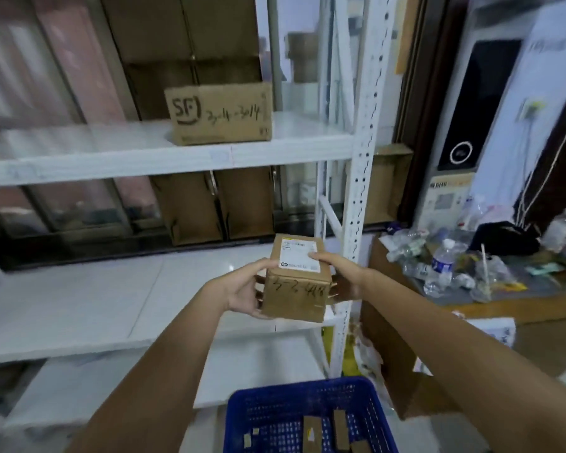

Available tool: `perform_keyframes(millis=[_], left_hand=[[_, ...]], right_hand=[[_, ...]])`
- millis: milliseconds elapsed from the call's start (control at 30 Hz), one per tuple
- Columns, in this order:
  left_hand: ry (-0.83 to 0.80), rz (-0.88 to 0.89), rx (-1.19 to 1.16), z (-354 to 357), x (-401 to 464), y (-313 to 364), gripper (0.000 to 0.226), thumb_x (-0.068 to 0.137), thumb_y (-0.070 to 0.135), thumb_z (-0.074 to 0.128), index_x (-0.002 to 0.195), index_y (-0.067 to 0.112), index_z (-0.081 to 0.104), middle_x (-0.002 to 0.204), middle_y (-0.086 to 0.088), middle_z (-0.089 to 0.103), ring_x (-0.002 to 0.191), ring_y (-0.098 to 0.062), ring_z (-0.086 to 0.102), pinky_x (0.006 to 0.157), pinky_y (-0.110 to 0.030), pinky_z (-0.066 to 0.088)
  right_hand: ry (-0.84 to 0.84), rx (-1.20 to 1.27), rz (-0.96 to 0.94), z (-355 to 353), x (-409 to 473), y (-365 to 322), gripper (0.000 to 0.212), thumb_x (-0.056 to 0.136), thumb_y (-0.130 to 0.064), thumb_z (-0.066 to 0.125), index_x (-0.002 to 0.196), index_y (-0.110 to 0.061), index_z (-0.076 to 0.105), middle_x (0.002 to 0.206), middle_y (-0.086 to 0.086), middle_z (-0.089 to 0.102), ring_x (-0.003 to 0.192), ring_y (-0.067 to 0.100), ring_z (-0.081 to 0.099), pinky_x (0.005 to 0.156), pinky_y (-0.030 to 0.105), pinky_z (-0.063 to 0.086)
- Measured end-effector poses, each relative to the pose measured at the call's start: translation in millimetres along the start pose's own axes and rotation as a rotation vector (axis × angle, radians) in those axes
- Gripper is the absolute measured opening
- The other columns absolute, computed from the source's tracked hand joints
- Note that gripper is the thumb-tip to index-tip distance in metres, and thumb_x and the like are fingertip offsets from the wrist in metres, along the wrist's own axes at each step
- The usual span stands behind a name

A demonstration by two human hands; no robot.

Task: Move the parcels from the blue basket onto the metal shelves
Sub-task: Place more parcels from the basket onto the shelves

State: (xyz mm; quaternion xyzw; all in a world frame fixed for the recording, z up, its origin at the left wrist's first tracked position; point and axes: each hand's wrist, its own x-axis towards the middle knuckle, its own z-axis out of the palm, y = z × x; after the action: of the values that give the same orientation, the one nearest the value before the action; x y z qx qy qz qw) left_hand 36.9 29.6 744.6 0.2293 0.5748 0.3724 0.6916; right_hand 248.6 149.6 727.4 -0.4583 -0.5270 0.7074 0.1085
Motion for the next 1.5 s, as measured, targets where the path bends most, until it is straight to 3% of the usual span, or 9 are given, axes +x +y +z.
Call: perform_keyframes(millis=[167, 400, 533, 667, 867, 1067, 1267, 1367, 1500], left_hand=[[-0.041, 0.136, 0.019, 38, -73, 81, 0.067, 0.062, 0.047, 0.079, 0.121, 0.021, 0.059, 0.133, -0.016, 0.054, 0.12, -0.038, 0.053, 0.096, -0.058, 0.044], [-0.069, 0.216, 0.017, 61, -135, 111, 0.079, 0.064, 0.046, 0.08, 0.134, 0.022, 0.051, 0.138, -0.017, 0.052, 0.125, -0.041, 0.049, 0.101, -0.062, 0.038], [-0.07, 0.233, 0.022, 67, -151, 111, 0.078, 0.066, 0.048, 0.078, 0.135, 0.025, 0.049, 0.139, -0.016, 0.051, 0.125, -0.041, 0.048, 0.1, -0.062, 0.04], [-0.04, 0.276, 0.019, 62, -159, 106, 0.075, 0.066, 0.049, 0.077, 0.132, 0.024, 0.052, 0.137, -0.014, 0.054, 0.123, -0.039, 0.051, 0.1, -0.061, 0.04], [0.025, 0.313, -0.001, 33, -184, 91, 0.066, 0.067, 0.051, 0.077, 0.125, 0.023, 0.06, 0.132, -0.015, 0.059, 0.121, -0.039, 0.054, 0.1, -0.06, 0.041], [0.073, 0.364, -0.038, -31, -234, 74, 0.072, 0.067, 0.05, 0.077, 0.13, 0.021, 0.056, 0.133, -0.016, 0.055, 0.123, -0.038, 0.051, 0.097, -0.058, 0.045], [0.196, 0.476, -0.063, -132, -308, 58, 0.07, 0.069, 0.048, 0.075, 0.128, 0.018, 0.052, 0.137, -0.017, 0.05, 0.122, -0.038, 0.052, 0.098, -0.059, 0.043], [0.24, 0.504, -0.084, -183, -346, 57, 0.068, 0.068, 0.049, 0.074, 0.122, 0.013, 0.054, 0.123, -0.018, 0.061, 0.116, -0.037, 0.057, 0.093, -0.056, 0.048], [0.29, 0.568, -0.064, -254, -394, 72, 0.074, 0.065, 0.052, 0.076, 0.124, 0.013, 0.054, 0.118, -0.018, 0.065, 0.113, -0.036, 0.059, 0.088, -0.055, 0.051]], right_hand=[[-0.024, -0.014, -0.128, 4, -64, -95, 0.051, 0.073, -0.065, 0.064, 0.087, -0.015, 0.064, 0.066, 0.005, 0.071, 0.067, 0.018, 0.066, 0.064, 0.029, 0.053], [0.002, -0.079, -0.202, 13, -117, -150, 0.072, 0.068, -0.065, 0.069, 0.112, -0.01, 0.063, 0.102, 0.013, 0.07, 0.098, 0.027, 0.063, 0.082, 0.039, 0.053], [-0.009, -0.103, -0.209, 17, -126, -159, 0.062, 0.068, -0.065, 0.068, 0.096, -0.01, 0.064, 0.078, 0.01, 0.073, 0.091, 0.028, 0.063, 0.087, 0.039, 0.052], [-0.035, -0.145, -0.234, 25, -126, -166, 0.066, 0.066, -0.065, 0.069, 0.103, -0.012, 0.06, 0.096, 0.014, 0.066, 0.095, 0.029, 0.061, 0.083, 0.039, 0.052], [-0.092, -0.155, -0.219, 65, -116, -169, 0.06, 0.062, -0.066, 0.07, 0.087, -0.013, 0.057, 0.079, 0.011, 0.065, 0.083, 0.027, 0.059, 0.071, 0.034, 0.048], [-0.094, -0.181, -0.272, 151, -108, -180, 0.083, 0.053, -0.067, 0.073, 0.114, -0.012, 0.062, 0.111, 0.014, 0.07, 0.105, 0.032, 0.062, 0.083, 0.04, 0.052], [-0.119, -0.198, -0.385, 283, -106, -196, 0.068, 0.066, -0.068, 0.067, 0.111, -0.017, 0.064, 0.099, 0.012, 0.075, 0.096, 0.03, 0.069, 0.086, 0.041, 0.053], [-0.161, -0.155, -0.457, 355, -109, -207, 0.06, 0.076, -0.064, 0.062, 0.114, -0.019, 0.063, 0.089, 0.008, 0.077, 0.081, 0.023, 0.073, 0.07, 0.032, 0.054], [-0.293, -0.119, -0.539, 433, -115, -226, 0.063, 0.077, -0.065, 0.062, 0.121, -0.02, 0.062, 0.099, 0.008, 0.076, 0.086, 0.021, 0.074, 0.067, 0.032, 0.057]])
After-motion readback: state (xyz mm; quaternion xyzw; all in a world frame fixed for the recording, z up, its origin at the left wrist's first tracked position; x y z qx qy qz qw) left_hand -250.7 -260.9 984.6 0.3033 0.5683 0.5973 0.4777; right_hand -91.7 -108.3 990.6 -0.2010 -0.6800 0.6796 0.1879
